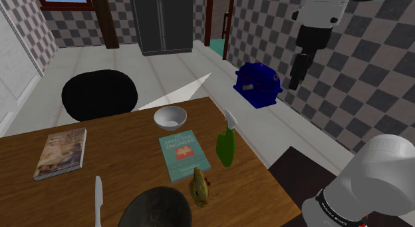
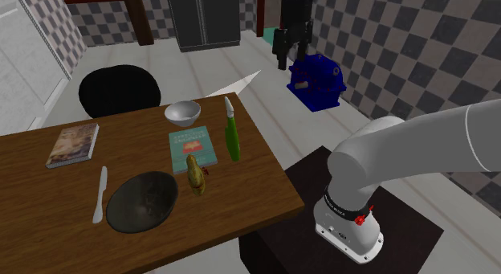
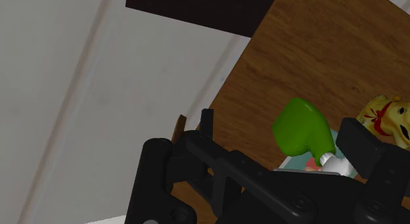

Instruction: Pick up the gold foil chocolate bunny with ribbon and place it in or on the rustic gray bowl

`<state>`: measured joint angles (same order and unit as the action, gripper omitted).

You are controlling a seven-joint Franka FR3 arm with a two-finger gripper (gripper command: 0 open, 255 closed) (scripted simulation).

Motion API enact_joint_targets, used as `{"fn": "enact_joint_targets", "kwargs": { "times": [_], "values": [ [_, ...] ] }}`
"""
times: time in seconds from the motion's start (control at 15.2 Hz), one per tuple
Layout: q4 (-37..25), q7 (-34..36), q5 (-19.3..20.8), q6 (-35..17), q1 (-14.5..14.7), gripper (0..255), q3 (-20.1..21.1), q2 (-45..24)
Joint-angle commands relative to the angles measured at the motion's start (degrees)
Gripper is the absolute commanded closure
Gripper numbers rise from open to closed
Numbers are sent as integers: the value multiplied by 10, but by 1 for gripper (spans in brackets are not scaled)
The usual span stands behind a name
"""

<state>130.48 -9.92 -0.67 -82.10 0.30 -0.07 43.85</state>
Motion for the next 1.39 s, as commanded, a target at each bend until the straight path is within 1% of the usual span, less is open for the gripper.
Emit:
{"fn": "enact_joint_targets", "kwargs": {
  "times": [0.0, 0.33, 0.66, 0.99, 1.32],
  "values": [
    [0, 0, 0, 0, 0, 0, 0, 0],
    [45, 63, -50, -54, 14, 0, 48, -14],
    [74, 123, -99, -115, 31, 0, 97, -46],
    [85, 179, -143, -182, 47, 0, 148, -99],
    [77, 234, -177, -252, 60, 0, 199, -169]
  ]
}}
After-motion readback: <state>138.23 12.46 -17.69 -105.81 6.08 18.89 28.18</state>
